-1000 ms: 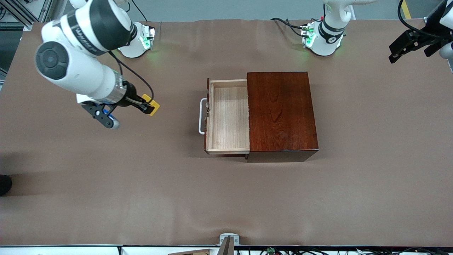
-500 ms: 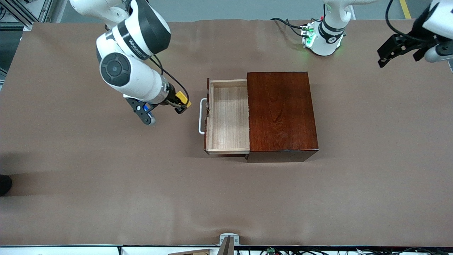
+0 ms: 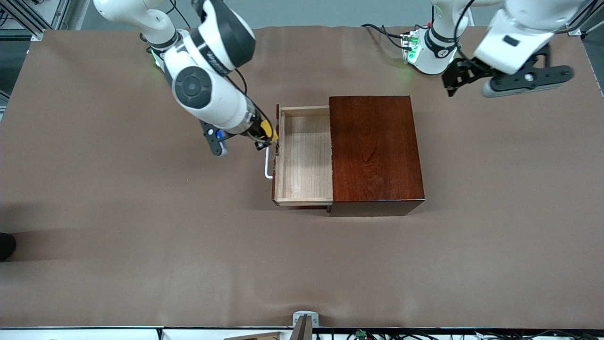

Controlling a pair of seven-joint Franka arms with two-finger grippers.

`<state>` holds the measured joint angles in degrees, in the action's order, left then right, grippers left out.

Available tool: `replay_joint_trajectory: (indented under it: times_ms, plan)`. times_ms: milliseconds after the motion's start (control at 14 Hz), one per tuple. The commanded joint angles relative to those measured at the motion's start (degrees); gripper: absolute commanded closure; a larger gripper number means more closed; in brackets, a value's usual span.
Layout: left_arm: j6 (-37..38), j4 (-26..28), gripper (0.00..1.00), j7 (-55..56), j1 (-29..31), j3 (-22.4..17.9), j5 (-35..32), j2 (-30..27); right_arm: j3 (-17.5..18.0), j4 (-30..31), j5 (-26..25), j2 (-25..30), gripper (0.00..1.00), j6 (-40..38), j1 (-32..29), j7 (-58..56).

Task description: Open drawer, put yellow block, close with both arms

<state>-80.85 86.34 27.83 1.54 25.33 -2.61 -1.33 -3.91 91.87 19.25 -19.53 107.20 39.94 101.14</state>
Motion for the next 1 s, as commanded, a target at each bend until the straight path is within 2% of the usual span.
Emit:
replay_joint_trajectory:
  times_ms: [0, 214, 429, 929]
  plan:
    - [-0.1, -1.8, 0.00, 2.7, 0.5, 4.1, 0.4, 2.5, -0.7, -1.5, 1.3, -3.4, 1.00, 3.5, 2.4, 7.0]
    - [-1.3, -1.8, 0.00, 2.8, 0.4, 7.2, 0.4, 4.2, -0.7, -1.5, 1.3, -5.8, 1.00, 7.4, 4.2, 10.3]
    - [-2.3, -1.7, 0.00, 2.8, -0.7, 8.6, 0.2, 6.7, -0.7, -1.5, 1.5, -8.1, 1.00, 10.9, 5.1, 12.7]
    - [-9.9, -1.7, 0.00, 11.7, -8.6, 8.6, -0.1, 15.1, -0.7, -1.5, 2.5, -11.3, 1.00, 12.6, 6.9, 12.9]
